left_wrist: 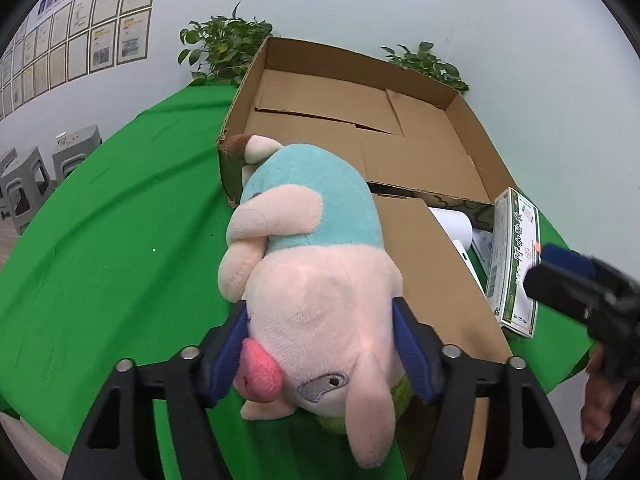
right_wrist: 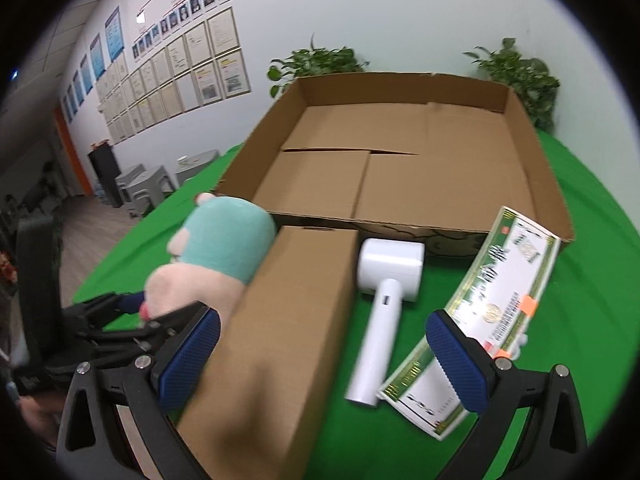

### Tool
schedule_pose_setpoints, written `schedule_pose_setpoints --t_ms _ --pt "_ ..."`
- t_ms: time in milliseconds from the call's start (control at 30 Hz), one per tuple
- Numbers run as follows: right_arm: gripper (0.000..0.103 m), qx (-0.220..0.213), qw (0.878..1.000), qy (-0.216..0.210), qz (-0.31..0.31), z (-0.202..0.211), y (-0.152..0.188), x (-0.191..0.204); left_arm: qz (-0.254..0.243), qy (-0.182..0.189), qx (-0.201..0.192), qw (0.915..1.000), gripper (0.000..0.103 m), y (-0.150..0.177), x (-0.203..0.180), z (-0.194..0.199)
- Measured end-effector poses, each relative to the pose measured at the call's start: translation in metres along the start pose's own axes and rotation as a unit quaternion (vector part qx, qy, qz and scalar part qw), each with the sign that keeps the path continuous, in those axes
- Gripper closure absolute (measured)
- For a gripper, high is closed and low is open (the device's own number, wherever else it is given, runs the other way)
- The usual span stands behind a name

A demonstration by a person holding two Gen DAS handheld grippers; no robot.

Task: Organize objects
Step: 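Grasp the plush pig with the left gripper and lift it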

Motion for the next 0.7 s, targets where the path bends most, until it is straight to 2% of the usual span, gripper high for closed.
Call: schedule_pose_setpoints --t_ms 100,200,300,400,567,700 --pt "0.001 0.015 0.999 -0.028 0.012 -0.003 -0.015 0.015 0.002 0.004 -0.001 1.0 0.045 0.001 0.001 0.008" --pt "0.001 0.042 0.995 -0.081 0.031 -0.011 -0.026 0.042 -0.01 -0.012 -0.007 0.9999 0.045 0.004 0.002 0.026" --pt "0.001 0.074 0.987 -0.134 0.045 -0.025 -0.029 0.079 0.001 -0.015 -0.006 0.9999 0.045 0.014 0.012 0.046" --pt "0.001 0.125 0.976 -0.17 0.056 -0.046 -0.016 0.111 0.015 -0.009 -0.007 0.9998 0.045 0.031 0.023 0.061" --pt "0.001 0.201 0.958 -0.195 0.059 -0.073 0.01 0.143 0.019 0.002 -0.006 0.9998 0.046 0.042 0.033 0.079" --pt "0.001 0.207 0.96 -0.176 0.066 -0.076 0.012 0.151 0.022 0.004 -0.012 0.9997 0.048 0.047 0.039 0.085"
Point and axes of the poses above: each gripper's, at about its wrist camera, not at the fingertips, and z roughly against the way its jaws point, x to its left, y to its underside, the point moved 5 cm from there along -z, roughly the way its jaws point, and after that the axes turned 7 degrees about y, right-handed, at the moved point
